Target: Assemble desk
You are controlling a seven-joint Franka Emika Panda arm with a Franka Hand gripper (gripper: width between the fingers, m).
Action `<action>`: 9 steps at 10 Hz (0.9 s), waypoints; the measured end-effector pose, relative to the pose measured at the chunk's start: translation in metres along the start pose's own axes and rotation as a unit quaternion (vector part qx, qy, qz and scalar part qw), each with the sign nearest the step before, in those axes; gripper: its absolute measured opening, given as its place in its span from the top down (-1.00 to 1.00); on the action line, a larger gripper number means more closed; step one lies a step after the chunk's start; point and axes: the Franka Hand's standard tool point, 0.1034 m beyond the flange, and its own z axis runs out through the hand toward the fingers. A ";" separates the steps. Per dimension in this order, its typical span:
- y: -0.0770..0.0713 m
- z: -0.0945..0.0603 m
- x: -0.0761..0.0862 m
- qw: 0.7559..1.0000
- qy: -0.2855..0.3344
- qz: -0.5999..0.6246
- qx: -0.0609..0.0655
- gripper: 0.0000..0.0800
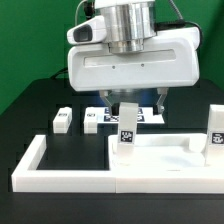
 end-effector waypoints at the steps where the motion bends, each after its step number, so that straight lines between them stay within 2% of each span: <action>1: 0.003 -0.001 0.002 0.999 0.003 0.040 -0.002 0.02; 2: 0.007 -0.002 0.003 0.998 0.005 0.065 -0.003 0.23; 5: 0.011 -0.001 0.005 0.979 0.008 0.203 0.001 0.23; 7: 0.026 -0.001 0.008 0.939 0.013 0.344 0.020 0.24; 8: 0.031 -0.001 0.007 0.921 0.013 0.388 0.033 0.25; 9: 0.035 -0.001 0.007 0.889 0.008 0.455 0.053 0.25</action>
Offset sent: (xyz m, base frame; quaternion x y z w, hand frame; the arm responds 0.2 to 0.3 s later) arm 0.0000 0.0000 0.0000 0.0000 0.0000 0.1938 0.9810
